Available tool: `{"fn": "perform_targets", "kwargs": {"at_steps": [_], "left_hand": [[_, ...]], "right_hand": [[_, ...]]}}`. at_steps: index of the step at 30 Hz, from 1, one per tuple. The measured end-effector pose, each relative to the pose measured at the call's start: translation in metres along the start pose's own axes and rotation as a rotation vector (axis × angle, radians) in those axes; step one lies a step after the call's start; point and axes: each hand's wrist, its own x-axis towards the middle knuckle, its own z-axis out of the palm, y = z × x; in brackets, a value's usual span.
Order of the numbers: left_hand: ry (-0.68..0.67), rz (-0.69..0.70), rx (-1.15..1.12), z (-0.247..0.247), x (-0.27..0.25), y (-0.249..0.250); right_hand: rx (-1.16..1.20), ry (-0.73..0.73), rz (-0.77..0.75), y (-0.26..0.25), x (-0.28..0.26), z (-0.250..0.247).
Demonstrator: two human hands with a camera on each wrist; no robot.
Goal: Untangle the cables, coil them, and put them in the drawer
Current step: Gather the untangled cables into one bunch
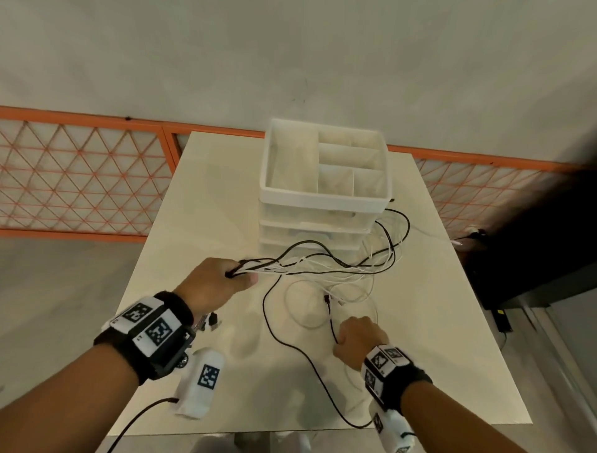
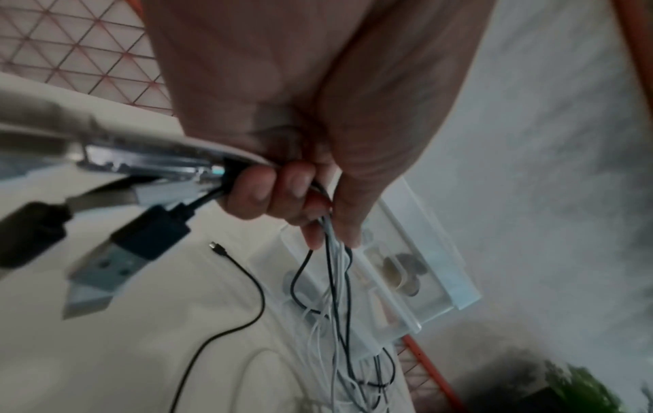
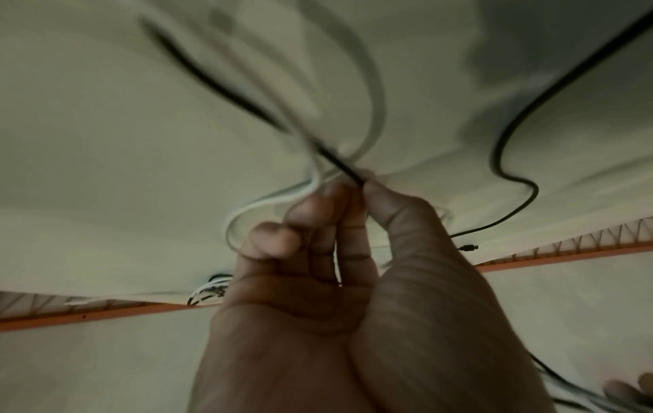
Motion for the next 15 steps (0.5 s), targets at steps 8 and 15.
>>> {"fn": "perform_targets", "kwargs": {"at_steps": [8, 15], "left_hand": [[0.018, -0.028, -0.255, -0.014, 0.002, 0.012], [-0.056, 0.021, -0.231, -0.015, -0.003, 0.020]], "right_hand": [[0.252, 0.268, -0.008, -0.013, 0.008, -0.057], [0.009, 0.048, -0.044, -0.027, 0.016, -0.009]]}}
